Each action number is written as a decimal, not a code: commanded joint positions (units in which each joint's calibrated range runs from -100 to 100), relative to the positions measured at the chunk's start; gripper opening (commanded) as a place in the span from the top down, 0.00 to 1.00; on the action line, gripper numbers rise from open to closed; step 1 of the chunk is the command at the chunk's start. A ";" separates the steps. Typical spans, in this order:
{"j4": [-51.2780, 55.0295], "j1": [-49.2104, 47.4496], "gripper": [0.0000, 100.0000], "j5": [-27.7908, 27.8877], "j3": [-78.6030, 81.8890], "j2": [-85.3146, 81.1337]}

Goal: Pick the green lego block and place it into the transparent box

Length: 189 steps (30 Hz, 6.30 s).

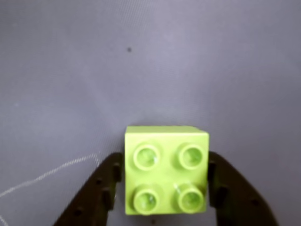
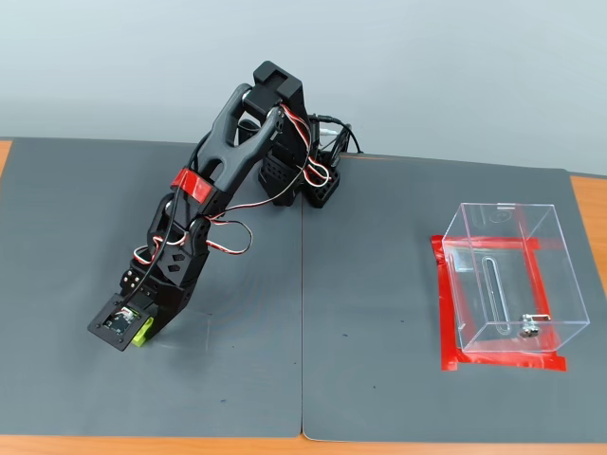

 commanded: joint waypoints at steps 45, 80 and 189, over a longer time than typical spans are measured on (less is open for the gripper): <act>11.74 -46.09 0.94 -0.08 -2.78 -44.24; 11.65 -82.87 0.94 -0.08 -13.91 -27.20; 30.14 -30.87 0.98 -4.82 71.57 -111.13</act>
